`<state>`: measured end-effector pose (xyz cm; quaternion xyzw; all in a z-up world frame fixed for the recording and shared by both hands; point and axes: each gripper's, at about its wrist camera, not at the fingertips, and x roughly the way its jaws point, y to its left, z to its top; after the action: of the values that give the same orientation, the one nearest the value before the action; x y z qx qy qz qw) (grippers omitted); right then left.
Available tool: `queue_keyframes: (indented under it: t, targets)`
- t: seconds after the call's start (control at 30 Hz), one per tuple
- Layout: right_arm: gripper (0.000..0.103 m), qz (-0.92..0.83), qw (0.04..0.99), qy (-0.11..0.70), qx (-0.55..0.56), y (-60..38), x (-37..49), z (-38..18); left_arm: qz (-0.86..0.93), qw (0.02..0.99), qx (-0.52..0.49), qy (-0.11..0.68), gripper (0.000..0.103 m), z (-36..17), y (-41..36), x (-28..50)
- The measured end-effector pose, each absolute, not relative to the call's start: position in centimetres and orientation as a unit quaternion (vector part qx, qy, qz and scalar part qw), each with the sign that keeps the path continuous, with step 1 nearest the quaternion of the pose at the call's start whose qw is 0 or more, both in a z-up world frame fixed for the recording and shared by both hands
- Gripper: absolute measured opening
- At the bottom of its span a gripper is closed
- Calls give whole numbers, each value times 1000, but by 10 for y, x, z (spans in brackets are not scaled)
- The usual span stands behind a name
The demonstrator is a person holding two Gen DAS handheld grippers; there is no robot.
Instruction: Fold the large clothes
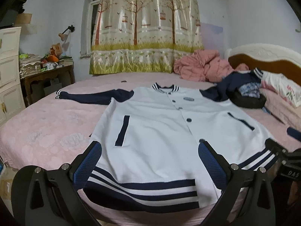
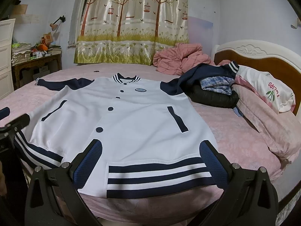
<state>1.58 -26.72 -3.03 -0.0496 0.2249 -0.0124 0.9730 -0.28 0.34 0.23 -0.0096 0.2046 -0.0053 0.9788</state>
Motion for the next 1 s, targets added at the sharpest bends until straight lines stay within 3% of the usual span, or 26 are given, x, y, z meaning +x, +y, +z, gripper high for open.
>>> queue_keyframes:
  t: [1.0]
  targets:
    - [102,-20,975,219,-40,-271,18,-29,3,992,5,123,103,23,3,-30]
